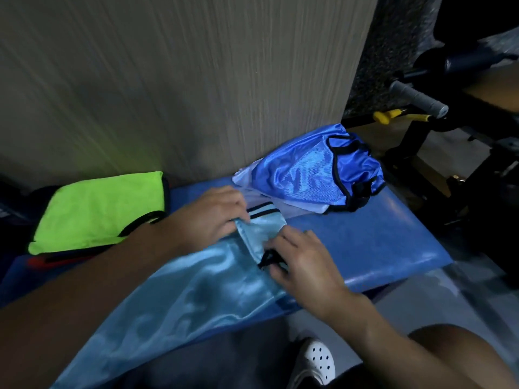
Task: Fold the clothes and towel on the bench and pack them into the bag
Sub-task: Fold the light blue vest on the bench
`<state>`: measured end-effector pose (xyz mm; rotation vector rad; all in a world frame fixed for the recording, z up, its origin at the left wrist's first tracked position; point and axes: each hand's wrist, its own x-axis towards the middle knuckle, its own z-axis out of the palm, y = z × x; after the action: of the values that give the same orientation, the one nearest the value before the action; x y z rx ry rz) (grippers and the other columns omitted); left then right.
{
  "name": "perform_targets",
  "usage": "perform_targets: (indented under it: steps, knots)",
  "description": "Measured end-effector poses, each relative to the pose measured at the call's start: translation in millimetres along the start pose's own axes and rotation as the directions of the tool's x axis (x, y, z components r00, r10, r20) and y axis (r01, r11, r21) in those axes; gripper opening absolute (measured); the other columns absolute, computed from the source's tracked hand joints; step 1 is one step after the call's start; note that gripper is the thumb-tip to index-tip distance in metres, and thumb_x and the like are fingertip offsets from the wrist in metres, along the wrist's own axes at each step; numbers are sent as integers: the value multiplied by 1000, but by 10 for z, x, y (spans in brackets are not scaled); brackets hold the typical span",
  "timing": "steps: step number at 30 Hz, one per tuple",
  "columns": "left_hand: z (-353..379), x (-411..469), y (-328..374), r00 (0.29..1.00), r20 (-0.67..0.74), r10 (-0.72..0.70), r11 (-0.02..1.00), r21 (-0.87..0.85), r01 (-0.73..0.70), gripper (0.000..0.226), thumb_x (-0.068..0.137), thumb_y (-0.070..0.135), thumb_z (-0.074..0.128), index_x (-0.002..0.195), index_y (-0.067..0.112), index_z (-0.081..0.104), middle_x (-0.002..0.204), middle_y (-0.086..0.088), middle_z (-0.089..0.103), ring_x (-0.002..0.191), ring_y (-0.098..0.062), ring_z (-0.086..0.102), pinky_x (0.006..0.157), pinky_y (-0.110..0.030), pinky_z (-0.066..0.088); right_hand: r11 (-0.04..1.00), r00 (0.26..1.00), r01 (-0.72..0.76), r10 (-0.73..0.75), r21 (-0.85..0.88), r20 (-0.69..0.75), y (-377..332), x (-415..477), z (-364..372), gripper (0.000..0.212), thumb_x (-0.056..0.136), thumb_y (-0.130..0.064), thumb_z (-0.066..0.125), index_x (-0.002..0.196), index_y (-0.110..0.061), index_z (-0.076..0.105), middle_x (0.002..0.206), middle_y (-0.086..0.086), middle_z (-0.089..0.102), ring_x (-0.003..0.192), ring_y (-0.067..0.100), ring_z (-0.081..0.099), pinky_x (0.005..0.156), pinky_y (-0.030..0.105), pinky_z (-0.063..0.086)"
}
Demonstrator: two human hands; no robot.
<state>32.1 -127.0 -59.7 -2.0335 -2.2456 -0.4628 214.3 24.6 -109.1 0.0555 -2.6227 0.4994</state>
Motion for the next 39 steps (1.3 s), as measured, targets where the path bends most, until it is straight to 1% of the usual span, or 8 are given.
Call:
perform_targets:
  steps: [7,11,14,18,23,30,35,39]
  knots:
    - [214,-665,-16,986,85,-143,980,151,129,29,77,24,51,93,24,74,95,7,60,96,-18,56,80,-33,37,955,984,-51,99,-294,150,5,-202,82,28,71,-48,68,89,-26,66,89,-4,57,88,25,56,79,41,35]
    - [145,-508,182,977,13,-212,967,145,208,33,74,25,42,91,21,71,96,6,60,99,-21,57,84,-38,40,980,982,-113,135,-162,129,59,-273,10,40,76,-49,67,109,-27,64,103,-7,58,99,21,55,83,37,38]
    - [210,-180,280,980,-9,-201,973,115,201,42,87,25,39,117,19,68,122,4,64,119,-19,54,100,-36,37,980,977,-199,200,-19,80,62,-265,-16,33,90,-39,48,114,-22,64,107,-5,62,101,21,57,81,37,44]
    - [442,106,317,968,182,-175,975,170,144,54,99,34,27,148,21,43,158,5,36,149,-15,23,121,-38,19,944,949,-307,294,122,116,215,-252,14,47,78,-9,42,119,-13,64,115,2,65,105,28,59,90,47,50]
    - [632,18,173,917,303,-259,945,275,176,71,93,48,-5,158,27,13,166,11,8,152,-8,-4,123,-41,7,961,954,-268,254,71,161,357,-268,63,30,82,-18,55,108,-23,69,100,-6,65,92,25,58,77,48,51]
    - [717,-102,66,915,299,-271,945,264,193,65,97,52,-6,158,28,-9,164,15,-12,149,-5,-18,124,-41,-2,960,965,-246,231,132,122,448,-262,108,3,84,-25,69,85,-22,69,86,-8,60,85,20,54,76,49,50]
    - [617,-54,140,941,203,-273,951,204,232,63,100,49,1,159,27,3,165,13,-3,150,-3,-15,124,-42,-2,953,973,-223,205,206,106,306,-293,92,41,95,-49,48,113,-19,69,125,-2,57,118,18,55,97,44,47]
    - [572,-185,273,967,155,-202,972,150,179,66,102,52,6,158,20,18,165,7,12,152,-5,-2,124,-39,3,991,954,-127,112,38,280,221,-371,166,60,99,-55,25,148,-24,40,160,-4,28,148,12,21,118,32,19]
